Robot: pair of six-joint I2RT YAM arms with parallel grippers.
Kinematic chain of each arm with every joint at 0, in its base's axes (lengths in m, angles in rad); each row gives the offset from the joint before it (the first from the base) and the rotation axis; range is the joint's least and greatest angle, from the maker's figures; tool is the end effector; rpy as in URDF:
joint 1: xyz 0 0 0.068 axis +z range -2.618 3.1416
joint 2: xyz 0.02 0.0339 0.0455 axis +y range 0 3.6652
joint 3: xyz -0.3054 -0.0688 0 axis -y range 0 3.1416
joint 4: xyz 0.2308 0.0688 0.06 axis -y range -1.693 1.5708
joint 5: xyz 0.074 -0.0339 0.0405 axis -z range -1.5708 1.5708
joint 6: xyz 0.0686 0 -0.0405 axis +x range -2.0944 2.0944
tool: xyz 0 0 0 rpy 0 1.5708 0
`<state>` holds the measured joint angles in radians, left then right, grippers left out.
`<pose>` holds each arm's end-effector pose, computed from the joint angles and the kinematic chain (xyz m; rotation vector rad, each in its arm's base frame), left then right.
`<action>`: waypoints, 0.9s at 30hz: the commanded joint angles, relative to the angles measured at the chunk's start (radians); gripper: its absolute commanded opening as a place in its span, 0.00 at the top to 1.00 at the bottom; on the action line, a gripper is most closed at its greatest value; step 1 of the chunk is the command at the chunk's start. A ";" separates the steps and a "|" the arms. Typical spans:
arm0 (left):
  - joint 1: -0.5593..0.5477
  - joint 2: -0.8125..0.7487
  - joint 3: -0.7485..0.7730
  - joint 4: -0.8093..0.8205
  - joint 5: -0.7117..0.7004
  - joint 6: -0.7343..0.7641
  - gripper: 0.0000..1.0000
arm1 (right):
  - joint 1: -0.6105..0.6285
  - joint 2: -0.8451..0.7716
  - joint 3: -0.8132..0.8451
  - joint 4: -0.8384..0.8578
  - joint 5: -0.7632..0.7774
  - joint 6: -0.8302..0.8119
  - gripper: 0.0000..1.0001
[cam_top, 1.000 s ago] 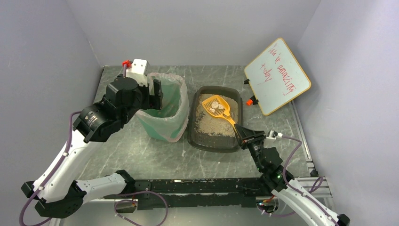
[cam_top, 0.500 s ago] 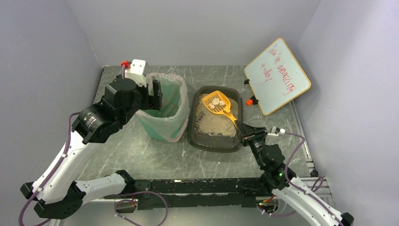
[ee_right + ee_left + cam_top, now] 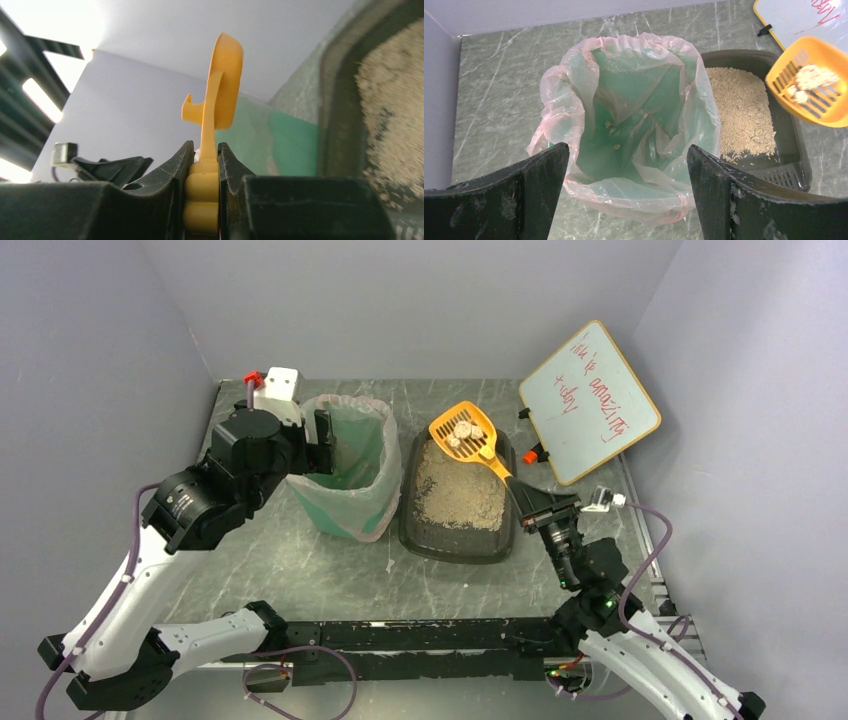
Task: Clean the litter box
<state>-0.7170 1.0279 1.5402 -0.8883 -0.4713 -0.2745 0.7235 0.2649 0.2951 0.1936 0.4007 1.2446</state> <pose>0.1408 -0.0814 0.4908 0.1132 1.9064 -0.2119 0.0836 0.0381 0.2908 0.7355 1.3157 1.3602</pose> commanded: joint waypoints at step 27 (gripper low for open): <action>-0.004 -0.079 0.006 -0.013 -0.071 0.037 0.06 | 0.035 0.856 0.812 -0.115 -0.498 -0.728 1.00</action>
<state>-0.7170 0.9653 1.5391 -0.9066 -0.5148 -0.2642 0.7322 1.0763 0.9901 0.1650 -0.0681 0.7174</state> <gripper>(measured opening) 0.938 0.229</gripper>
